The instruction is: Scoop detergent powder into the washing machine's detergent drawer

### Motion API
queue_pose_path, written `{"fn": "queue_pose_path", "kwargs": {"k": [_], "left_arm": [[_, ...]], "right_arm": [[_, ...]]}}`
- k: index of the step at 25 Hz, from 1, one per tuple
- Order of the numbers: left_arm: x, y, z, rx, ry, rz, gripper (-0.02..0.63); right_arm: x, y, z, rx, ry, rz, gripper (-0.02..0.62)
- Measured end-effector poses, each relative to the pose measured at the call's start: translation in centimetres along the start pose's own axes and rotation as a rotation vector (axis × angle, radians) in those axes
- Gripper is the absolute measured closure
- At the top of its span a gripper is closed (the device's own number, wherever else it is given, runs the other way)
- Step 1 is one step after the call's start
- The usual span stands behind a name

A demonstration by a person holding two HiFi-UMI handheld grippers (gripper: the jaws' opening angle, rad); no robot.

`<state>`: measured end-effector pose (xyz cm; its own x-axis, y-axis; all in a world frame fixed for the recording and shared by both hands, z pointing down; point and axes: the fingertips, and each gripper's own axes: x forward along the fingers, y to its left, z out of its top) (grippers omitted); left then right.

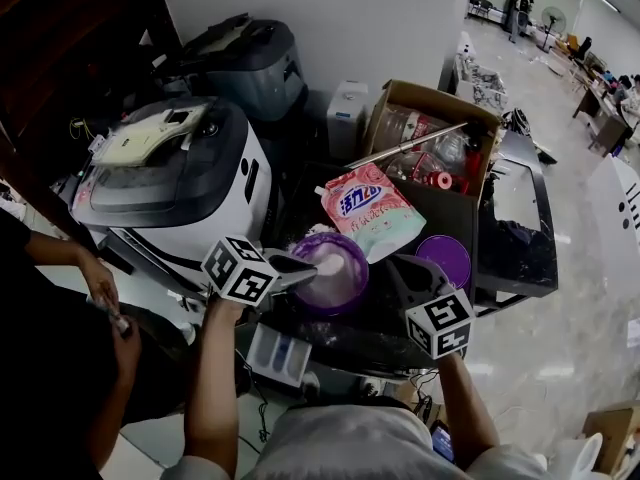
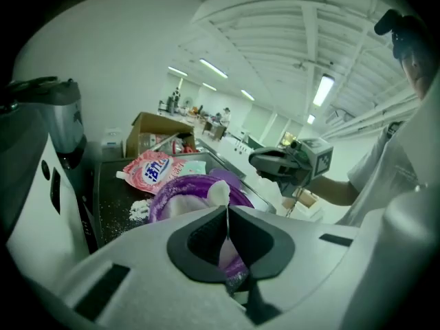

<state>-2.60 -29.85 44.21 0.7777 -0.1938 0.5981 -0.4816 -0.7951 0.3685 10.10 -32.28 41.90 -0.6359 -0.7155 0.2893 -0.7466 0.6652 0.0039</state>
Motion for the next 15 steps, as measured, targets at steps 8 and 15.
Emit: {"fn": "queue_pose_path", "kwargs": {"k": [8, 15], "left_arm": [[-2.0, 1.9, 1.2, -0.156, -0.284, 0.066, 0.592], [-3.4, 2.3, 1.4, -0.222, -0.484, 0.128, 0.591]], "right_arm": [[0.4, 0.8, 1.1, -0.036, -0.03, 0.005, 0.598], [0.3, 1.3, 1.9, -0.069, -0.049, -0.017, 0.598]]}}
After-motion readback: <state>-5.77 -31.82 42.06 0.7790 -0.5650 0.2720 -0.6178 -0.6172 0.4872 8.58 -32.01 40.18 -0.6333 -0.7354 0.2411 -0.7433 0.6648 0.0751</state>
